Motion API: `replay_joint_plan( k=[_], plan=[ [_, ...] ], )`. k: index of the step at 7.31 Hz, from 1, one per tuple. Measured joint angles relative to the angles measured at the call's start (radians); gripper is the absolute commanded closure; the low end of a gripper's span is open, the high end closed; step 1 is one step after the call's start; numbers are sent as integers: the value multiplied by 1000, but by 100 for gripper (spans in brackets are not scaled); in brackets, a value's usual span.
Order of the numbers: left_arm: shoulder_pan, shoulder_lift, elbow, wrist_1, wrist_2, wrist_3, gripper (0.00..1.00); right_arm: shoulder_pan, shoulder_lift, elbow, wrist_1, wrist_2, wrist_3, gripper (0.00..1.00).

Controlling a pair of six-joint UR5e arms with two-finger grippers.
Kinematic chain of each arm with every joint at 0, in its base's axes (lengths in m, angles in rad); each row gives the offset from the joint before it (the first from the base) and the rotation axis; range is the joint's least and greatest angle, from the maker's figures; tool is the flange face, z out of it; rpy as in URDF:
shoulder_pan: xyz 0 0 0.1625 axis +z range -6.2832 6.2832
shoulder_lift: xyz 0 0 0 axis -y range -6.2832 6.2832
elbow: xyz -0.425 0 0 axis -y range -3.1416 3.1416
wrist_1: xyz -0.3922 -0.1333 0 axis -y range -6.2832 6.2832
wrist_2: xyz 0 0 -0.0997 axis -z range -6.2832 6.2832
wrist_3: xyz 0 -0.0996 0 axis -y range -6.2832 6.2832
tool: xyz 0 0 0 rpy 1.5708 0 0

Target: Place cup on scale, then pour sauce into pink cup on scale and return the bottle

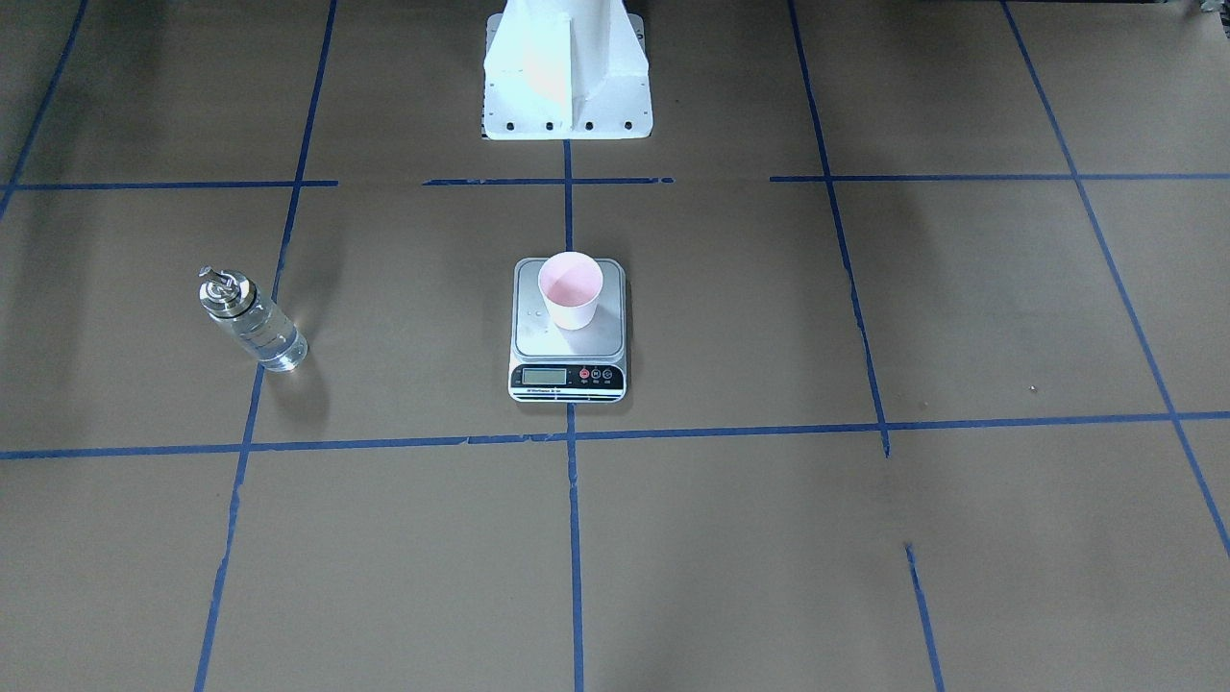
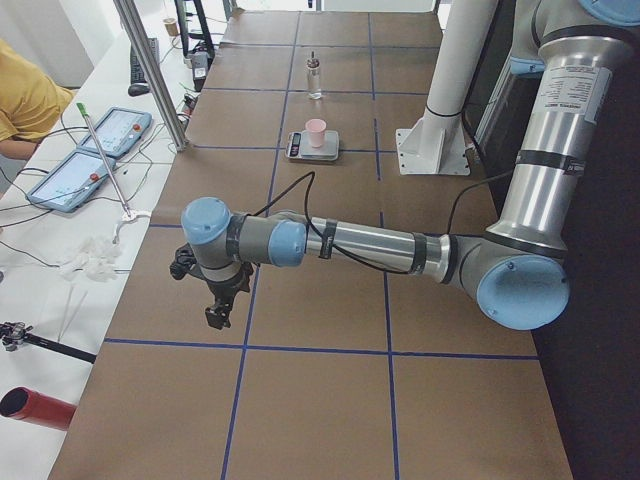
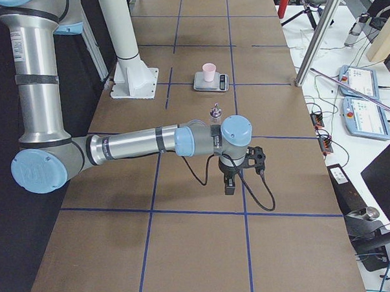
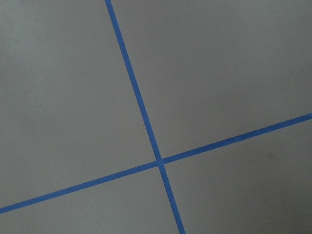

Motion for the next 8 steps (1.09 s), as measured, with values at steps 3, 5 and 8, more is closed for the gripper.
replay_joint_plan(
  k=[3,5,8],
  plan=[
    [2,12,-10,39,32,4,0,4,-9,13,4,-18,1,0],
    [1,58,-33,57,21,-1,0,2,-11,23,31,-34,6,0],
    [-6,124,-85,57,-46,-34,0,-2,7,11,50,-35,8,0]
  ],
)
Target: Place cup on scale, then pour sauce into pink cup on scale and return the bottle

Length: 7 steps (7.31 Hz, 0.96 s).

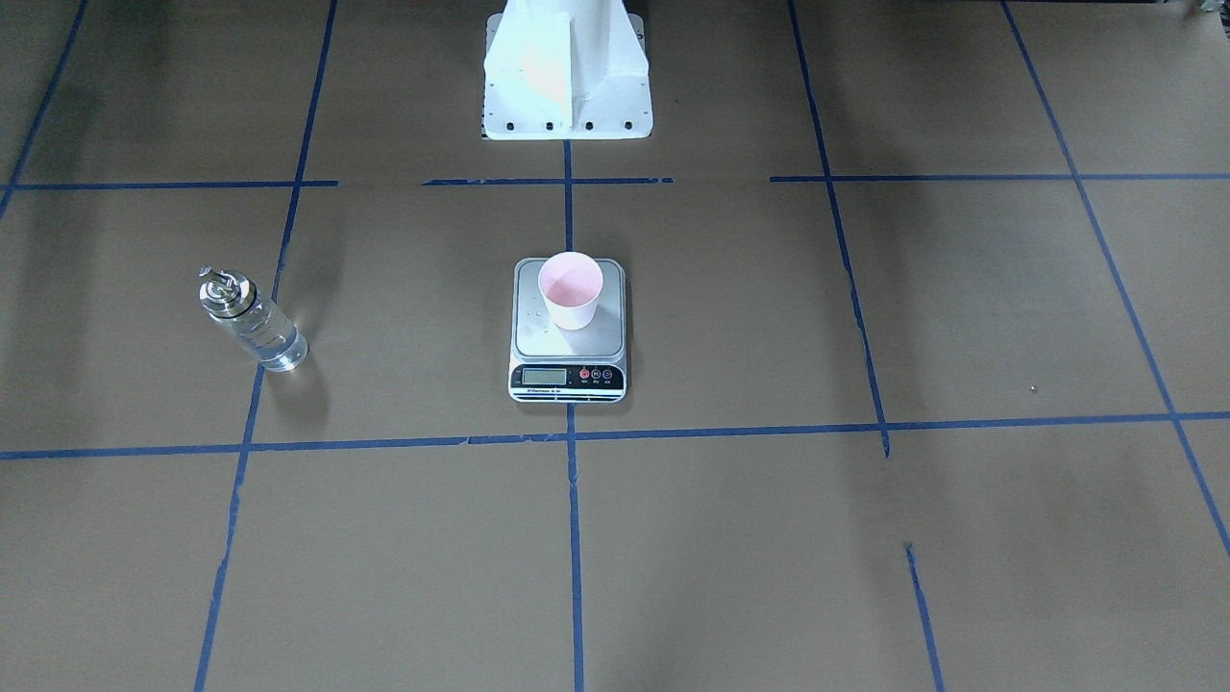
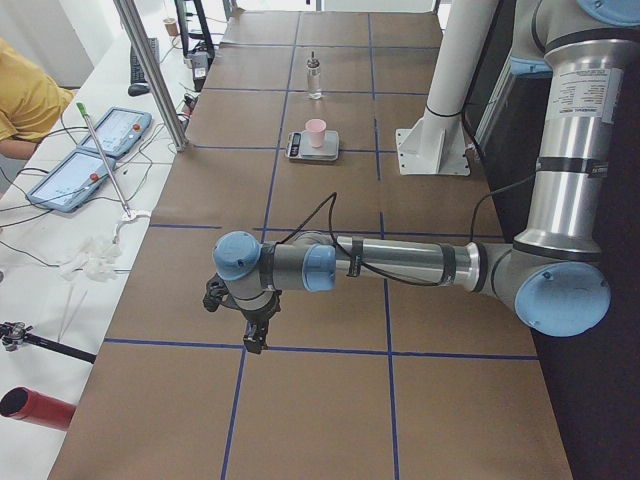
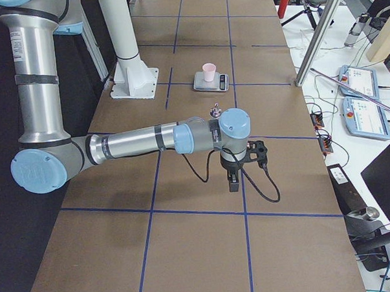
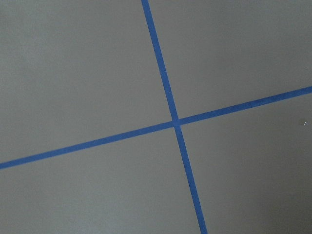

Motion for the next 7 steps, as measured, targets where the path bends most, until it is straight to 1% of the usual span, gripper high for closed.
replay_joint_plan(
  k=[3,5,7],
  plan=[
    [-6,65,-91,-2,-16,-59,0,-16,53,-69,-18,-4,-1,0],
    [-5,80,-106,-3,-17,-67,0,-28,56,-83,-19,-12,-3,0],
    [-4,72,-103,-4,-18,-70,0,-33,50,-90,-19,-34,-12,0]
  ],
)
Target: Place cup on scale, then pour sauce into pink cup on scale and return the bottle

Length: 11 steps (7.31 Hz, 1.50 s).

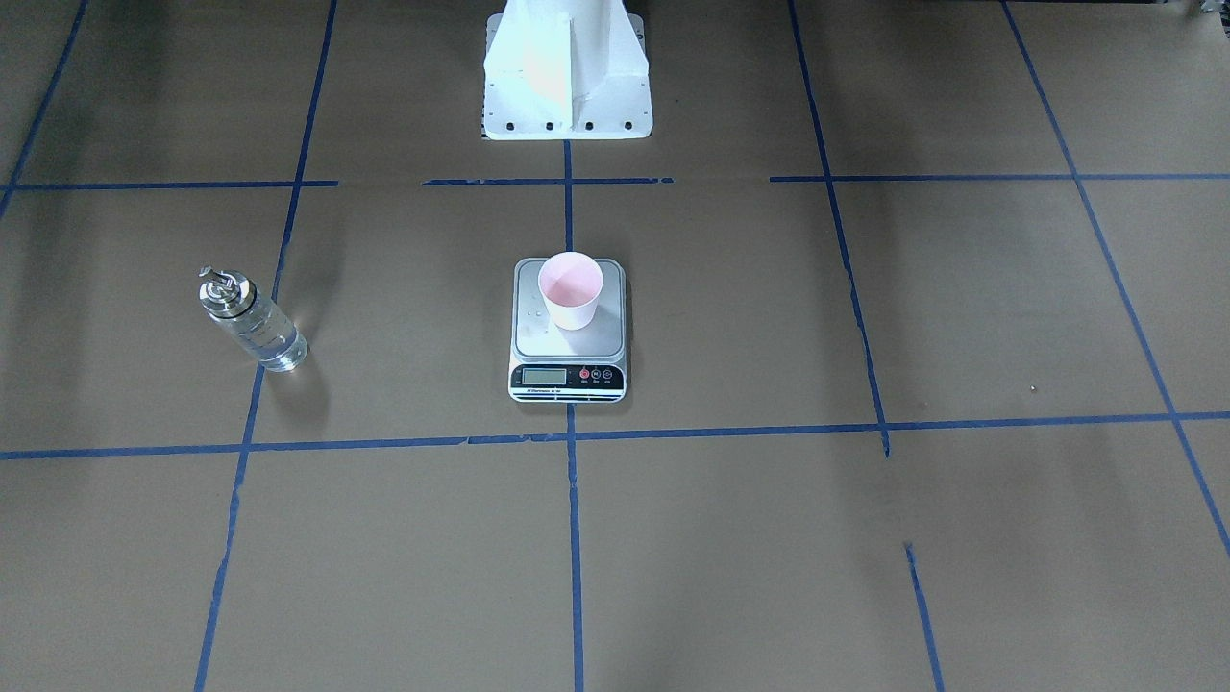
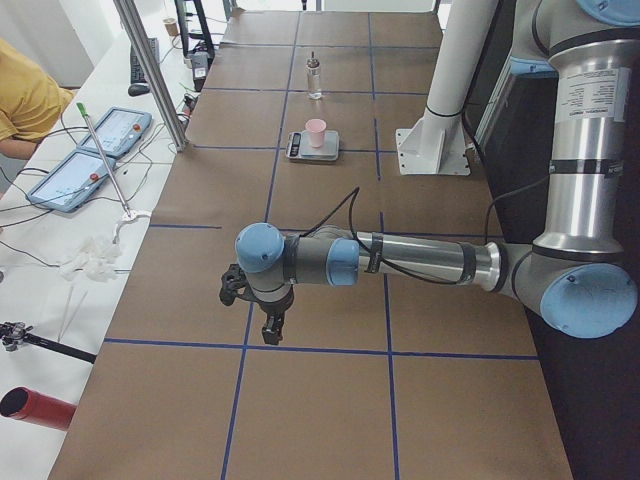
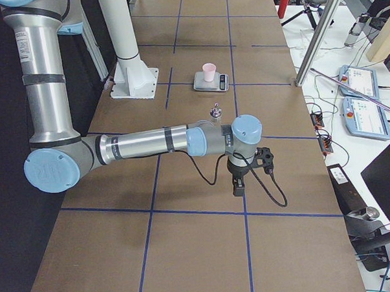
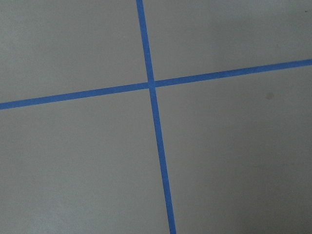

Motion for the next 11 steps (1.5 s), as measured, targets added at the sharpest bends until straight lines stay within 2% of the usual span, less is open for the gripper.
replay_joint_plan(
  k=[4,6,11],
  plan=[
    [-5,7,-12,-53,1,-123,0,-3,-1,-7,3,-14,-6,0],
    [-12,14,-4,-101,15,-133,0,-4,0,-8,5,-14,-6,0],
    [-19,18,-10,-109,55,-139,0,-4,3,-8,10,-4,-4,0]
  ],
)
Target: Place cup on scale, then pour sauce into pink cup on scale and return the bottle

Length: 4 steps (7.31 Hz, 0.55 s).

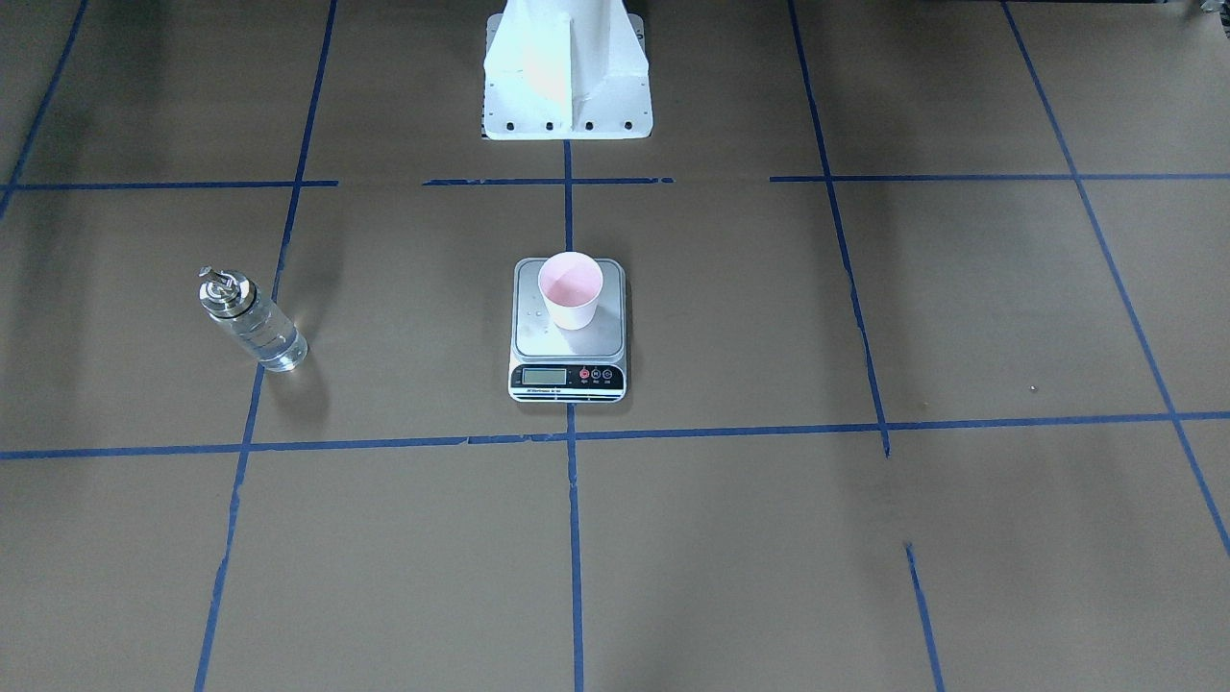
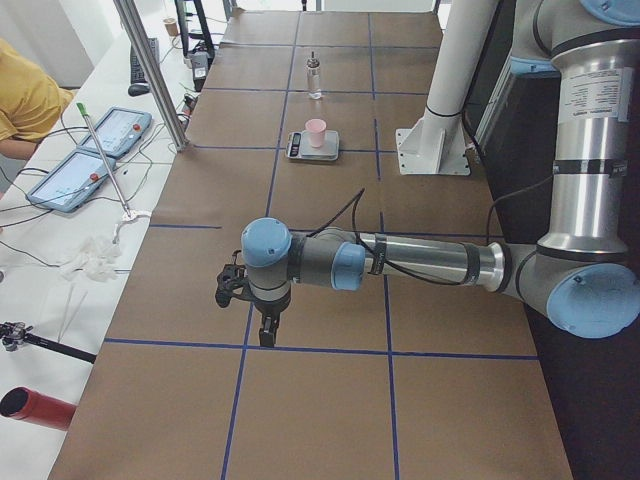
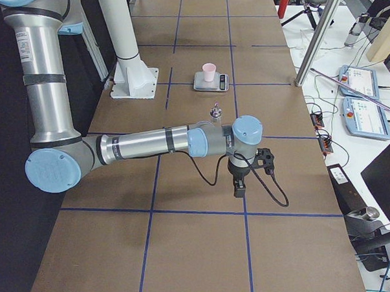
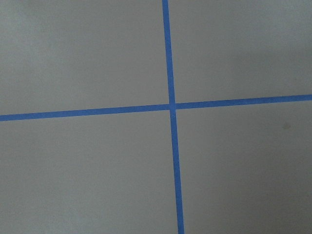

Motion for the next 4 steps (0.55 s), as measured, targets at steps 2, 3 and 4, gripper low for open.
replay_joint_plan(
  k=[2,3,4],
  plan=[
    [-2,-1,-3,1,1,1,0,0,-2,1,2,3,1,0],
    [-2,0,-7,1,2,1,0,-1,-3,2,2,3,1,0],
    [-3,1,-13,2,3,0,0,-1,-2,2,2,3,1,0]
  ],
)
